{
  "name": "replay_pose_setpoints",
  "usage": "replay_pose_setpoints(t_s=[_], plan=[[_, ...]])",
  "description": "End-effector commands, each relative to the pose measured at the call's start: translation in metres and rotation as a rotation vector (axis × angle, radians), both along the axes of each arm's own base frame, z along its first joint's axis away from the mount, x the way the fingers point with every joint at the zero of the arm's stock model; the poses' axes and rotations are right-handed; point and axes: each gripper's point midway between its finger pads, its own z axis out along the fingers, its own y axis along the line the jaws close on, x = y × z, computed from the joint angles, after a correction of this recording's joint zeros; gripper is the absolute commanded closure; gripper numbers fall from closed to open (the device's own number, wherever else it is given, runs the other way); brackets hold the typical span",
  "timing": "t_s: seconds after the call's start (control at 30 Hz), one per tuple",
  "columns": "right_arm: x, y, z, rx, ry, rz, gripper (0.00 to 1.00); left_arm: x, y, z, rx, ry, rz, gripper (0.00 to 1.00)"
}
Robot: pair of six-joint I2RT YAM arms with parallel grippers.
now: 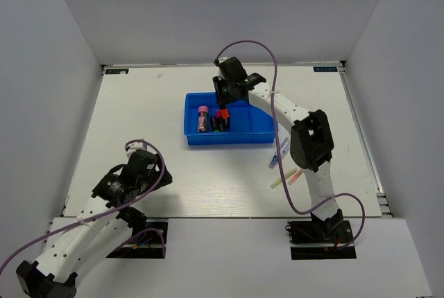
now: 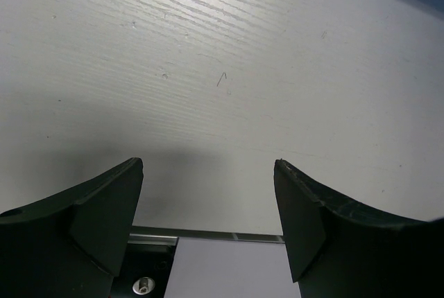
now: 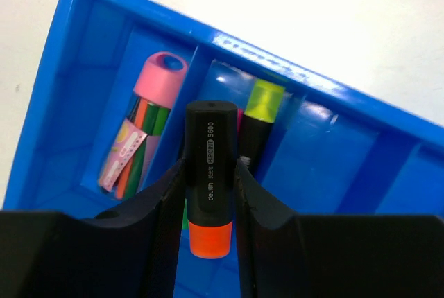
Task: Sort the stationery into containers
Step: Place the pen in the storage box.
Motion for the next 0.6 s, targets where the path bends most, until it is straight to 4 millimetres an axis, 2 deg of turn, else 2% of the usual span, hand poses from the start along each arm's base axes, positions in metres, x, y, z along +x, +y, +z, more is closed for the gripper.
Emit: replay_pose_setpoints(t_s=[0.0, 0.1, 0.13, 0.3, 0.37, 0.4, 0.47, 0.5, 0.53, 0.57], plan=[[-0.01, 0.017, 0.002, 0.118, 0.104, 0.015, 0.9, 0.007, -0.007, 0.007, -0.03, -0.018, -0.002, 0.13], [-0.016, 0.018, -0.006, 0.116, 0.133, 0.03, 0.73, 0.009, -0.01, 0.009, -0.039, -0.019, -0.009, 0.13], [-0.017, 0.019, -0.005, 0.118, 0.133, 0.034, 0.6, 0.011, -0.014, 0.011, -0.052, -0.025, -0.024, 0.13], [-0.018, 0.013, -0.005, 0.112, 0.141, 0.041, 0.49, 0.021, -0.033, 0.018, -0.082, -0.037, -0.095, 0.29], [-0.019, 0.01, -0.003, 0.113, 0.145, 0.044, 0.49, 0.026, -0.045, 0.026, -0.098, -0.062, -0.142, 0.36], [-0.02, 0.009, -0.001, 0.115, 0.146, 0.047, 0.49, 0.027, -0.048, 0.023, -0.091, -0.046, -0.152, 0.44], [-0.024, 0.008, 0.007, 0.124, 0.144, 0.062, 0.49, 0.033, -0.063, 0.034, -0.101, -0.075, -0.205, 0.53], [-0.027, 0.006, 0.008, 0.117, 0.153, 0.062, 0.49, 0.036, -0.067, 0.04, -0.105, -0.088, -0.221, 0.65], [-0.029, 0.004, 0.012, 0.114, 0.15, 0.069, 0.54, 0.037, -0.074, 0.038, -0.103, -0.069, -0.245, 0.72], [-0.03, 0.0, 0.023, 0.117, 0.135, 0.073, 0.84, 0.039, -0.088, 0.045, -0.118, -0.099, -0.299, 0.78]])
